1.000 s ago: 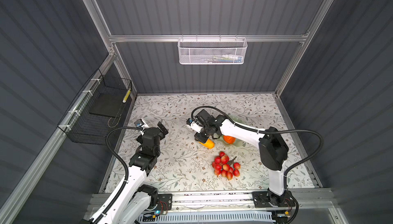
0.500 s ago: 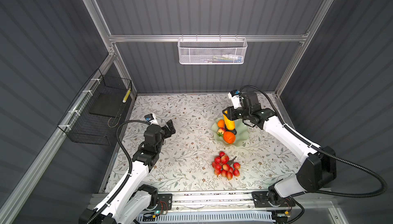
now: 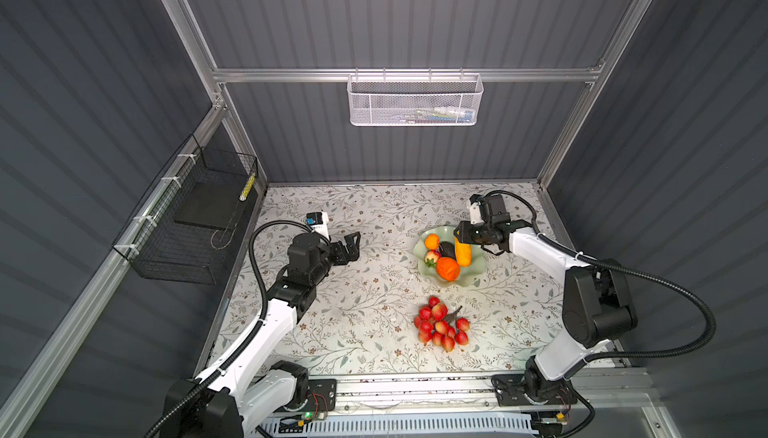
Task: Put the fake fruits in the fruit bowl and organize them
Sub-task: 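Lift the corn with the right gripper and lay it in the bowl, then move the right gripper down to the strawberry bunch and grasp its stems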
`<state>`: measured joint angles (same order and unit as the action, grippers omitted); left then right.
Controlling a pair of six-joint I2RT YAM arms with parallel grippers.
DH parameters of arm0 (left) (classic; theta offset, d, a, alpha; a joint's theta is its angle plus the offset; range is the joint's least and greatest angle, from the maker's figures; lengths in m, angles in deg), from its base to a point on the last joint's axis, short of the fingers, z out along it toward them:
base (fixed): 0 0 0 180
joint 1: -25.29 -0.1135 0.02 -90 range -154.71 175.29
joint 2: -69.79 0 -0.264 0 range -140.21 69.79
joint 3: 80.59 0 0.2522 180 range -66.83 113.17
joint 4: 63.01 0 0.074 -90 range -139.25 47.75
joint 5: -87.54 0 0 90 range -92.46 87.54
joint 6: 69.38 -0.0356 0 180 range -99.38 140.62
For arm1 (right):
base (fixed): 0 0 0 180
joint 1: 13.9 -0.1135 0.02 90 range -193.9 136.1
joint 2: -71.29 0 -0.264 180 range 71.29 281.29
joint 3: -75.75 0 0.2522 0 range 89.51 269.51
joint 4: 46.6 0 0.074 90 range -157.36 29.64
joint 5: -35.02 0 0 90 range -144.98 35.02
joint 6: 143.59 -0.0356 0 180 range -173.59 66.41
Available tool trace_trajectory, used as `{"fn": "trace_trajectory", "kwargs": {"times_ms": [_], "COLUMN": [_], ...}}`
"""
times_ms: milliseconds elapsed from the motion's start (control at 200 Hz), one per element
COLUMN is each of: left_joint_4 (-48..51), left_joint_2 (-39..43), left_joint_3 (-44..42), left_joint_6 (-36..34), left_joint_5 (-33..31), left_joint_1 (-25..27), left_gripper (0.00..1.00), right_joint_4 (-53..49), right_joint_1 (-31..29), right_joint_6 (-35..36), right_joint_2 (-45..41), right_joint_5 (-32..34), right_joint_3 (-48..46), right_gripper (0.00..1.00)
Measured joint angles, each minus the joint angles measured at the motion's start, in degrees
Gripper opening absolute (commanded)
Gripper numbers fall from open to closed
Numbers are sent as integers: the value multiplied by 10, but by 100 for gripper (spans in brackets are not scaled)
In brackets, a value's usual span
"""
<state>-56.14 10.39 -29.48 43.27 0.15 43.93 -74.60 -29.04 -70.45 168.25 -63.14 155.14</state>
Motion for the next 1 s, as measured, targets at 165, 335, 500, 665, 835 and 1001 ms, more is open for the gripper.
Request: {"fn": "trace_trajectory", "kwargs": {"times_ms": [165,335,500,665,835,1001], "left_joint_4": [0,0,0,-1,0,-1], "left_joint_2": [0,0,0,-5,-18,-19], "left_joint_3": [0,0,2,2,5,7], "left_joint_6": [0,0,0,-1,-1,0], "left_joint_5": [2,2,0,-7,-7,-7], "left_joint_1": [0,0,0,0,0,0], "left_gripper": [100,100,100,100,100,100], "right_joint_4": [6,6,2,-29,-91,-128], "right_joint_1": [0,0,-21,-125,-247,-310], "right_joint_6": [-9,-11,-11,-29,-90,-155], "right_joint_2": [6,-18,-124,-227,-264,-262], "right_joint_5": [9,15,11,18,35,47], "right_joint_3": [0,-3,-51,-112,-170,-203], "right_gripper": [68,70,70,69,69,69]}}
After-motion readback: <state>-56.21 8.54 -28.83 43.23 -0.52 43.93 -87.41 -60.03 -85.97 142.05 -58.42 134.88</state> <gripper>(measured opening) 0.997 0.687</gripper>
